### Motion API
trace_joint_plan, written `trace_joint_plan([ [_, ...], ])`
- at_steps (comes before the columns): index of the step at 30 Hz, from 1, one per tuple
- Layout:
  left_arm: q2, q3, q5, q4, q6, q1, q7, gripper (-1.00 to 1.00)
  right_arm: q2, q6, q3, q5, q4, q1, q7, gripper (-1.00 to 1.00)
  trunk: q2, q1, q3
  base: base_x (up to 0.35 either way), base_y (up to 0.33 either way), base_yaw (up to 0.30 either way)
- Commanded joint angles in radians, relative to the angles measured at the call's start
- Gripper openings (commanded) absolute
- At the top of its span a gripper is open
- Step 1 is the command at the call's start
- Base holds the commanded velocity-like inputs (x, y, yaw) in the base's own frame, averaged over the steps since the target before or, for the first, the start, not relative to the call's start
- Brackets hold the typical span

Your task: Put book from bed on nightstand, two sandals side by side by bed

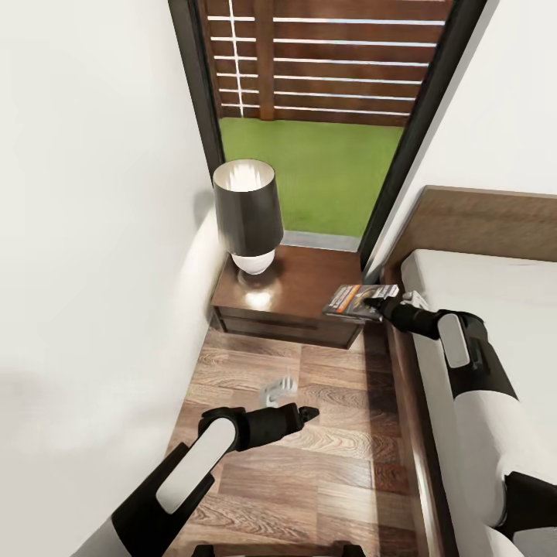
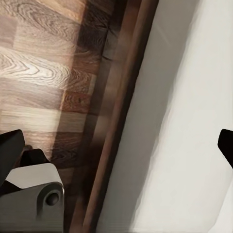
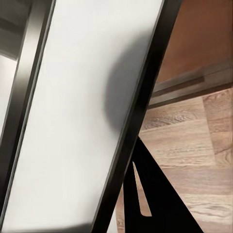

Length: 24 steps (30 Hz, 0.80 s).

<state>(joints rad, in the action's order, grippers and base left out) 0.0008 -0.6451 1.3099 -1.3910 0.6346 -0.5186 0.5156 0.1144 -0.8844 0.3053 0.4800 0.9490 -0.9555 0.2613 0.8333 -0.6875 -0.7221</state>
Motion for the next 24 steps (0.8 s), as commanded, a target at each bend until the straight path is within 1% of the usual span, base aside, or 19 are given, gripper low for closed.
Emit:
trace_joint_plan([
  [1,0.0,-0.001,0.01,-0.001,0.0,-0.001,0.01,1.0,0.0,-0.004,0.003,-0.008,0.0,-0.001,0.009,-1.0,0.001,0.0,-0.001,0.0,0.0,0.0],
  [5,0.005,0.003,0.011,-0.011,0.001,0.007,0.008,1.0,-0.009,0.01,0.002,0.001,0.004,-0.007,-0.012,-1.0,0.001,0.0,-0.001,0.0,0.0,0.0],
  [11,0.012,0.009,0.013,-0.03,0.001,0.022,0.006,1.0,-0.01,0.017,0.003,0.015,0.009,-0.01,-0.023,-1.0,0.001,0.0,-0.001,0.0,0.0,0.0],
  [14,0.014,0.018,0.014,-0.045,0.002,0.035,0.005,1.0,-0.01,0.02,0.003,0.025,0.011,-0.012,-0.027,-1.0,0.001,0.0,-0.001,0.0,0.0,0.0],
  [16,0.017,0.032,0.014,-0.056,0.002,0.046,0.004,1.0,-0.01,0.023,0.003,0.033,0.012,-0.013,-0.031,-1.0,0.001,0.0,-0.001,0.0,0.0,0.0],
  [17,0.017,0.032,0.014,-0.056,0.002,0.046,0.004,1.0,-0.01,0.023,0.003,0.033,0.012,-0.013,-0.031,-1.0,0.001,0.0,-0.001,0.0,0.0,0.0],
  [19,0.018,0.047,0.015,-0.064,0.003,0.056,0.003,1.0,-0.012,0.025,0.003,0.037,0.012,-0.013,-0.033,-1.0,0.001,0.0,-0.001,0.0,0.0,0.0],
  [24,0.018,0.061,0.015,-0.07,0.003,0.068,-0.001,1.0,-0.012,0.028,0.003,0.041,0.013,-0.012,-0.035,-1.0,0.001,0.0,-0.001,0.0,0.0,0.0],
])
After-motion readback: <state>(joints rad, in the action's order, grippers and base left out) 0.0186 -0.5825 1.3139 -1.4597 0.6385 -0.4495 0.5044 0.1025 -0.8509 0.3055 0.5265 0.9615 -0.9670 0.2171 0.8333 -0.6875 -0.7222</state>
